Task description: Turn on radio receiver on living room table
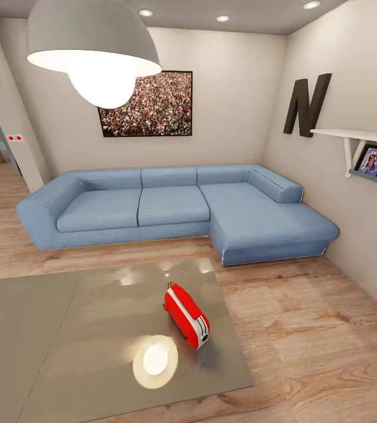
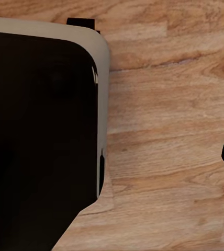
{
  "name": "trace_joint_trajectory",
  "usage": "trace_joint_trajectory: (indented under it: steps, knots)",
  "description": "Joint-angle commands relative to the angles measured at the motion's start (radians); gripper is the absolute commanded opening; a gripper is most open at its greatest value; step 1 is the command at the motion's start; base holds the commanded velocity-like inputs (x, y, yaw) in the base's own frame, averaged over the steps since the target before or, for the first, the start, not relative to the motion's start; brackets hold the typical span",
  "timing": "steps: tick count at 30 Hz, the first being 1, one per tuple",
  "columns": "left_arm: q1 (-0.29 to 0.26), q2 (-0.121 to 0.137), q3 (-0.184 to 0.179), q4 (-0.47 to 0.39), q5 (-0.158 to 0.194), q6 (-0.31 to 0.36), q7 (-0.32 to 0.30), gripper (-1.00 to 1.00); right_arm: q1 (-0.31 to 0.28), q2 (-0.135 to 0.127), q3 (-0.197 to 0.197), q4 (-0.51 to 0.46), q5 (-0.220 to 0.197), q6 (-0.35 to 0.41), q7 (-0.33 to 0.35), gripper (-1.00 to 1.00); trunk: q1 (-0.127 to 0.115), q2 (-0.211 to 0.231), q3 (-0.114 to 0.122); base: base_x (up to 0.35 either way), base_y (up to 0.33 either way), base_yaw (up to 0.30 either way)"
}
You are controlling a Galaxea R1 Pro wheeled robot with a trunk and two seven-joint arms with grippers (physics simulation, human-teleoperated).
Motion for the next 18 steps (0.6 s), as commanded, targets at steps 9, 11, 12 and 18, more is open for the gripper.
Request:
trace_joint_trajectory:
  steps: [9, 11, 12, 18]
  knots:
    - [0.0, 0.0, 0.0, 0.0, 0.0, 0.0, 0.0, -1.0, 0.0, 0.001, -0.002, 0.0, 0.001, 0.0, 0.0, 1.0, 0.0, 0.0, 0.0, 0.0, 0.0, 0.0]
    - [0.0, 0.0, 0.0, 0.0, 0.001, 0.0, 0.0, -1.0, 0.0, 0.001, -0.001, 0.0, 0.0, 0.0, 0.0, 1.0, 0.0, 0.0, 0.0, 0.0, 0.0, 0.0]
    - [0.0, 0.0, 0.001, 0.0, 0.001, 0.0, 0.0, -1.0, 0.0, 0.001, -0.001, 0.0, 0.0, 0.0, 0.0, 1.0, 0.0, 0.0, 0.0, 0.0, 0.0, 0.0]
    - [0.0, 0.0, 0.0, 0.0, 0.0, 0.0, 0.0, -1.0, 0.0, 0.001, -0.002, 0.0, 0.002, 0.0, 0.0, 1.0, 0.0, 0.0, 0.0, 0.0, 0.0, 0.0]
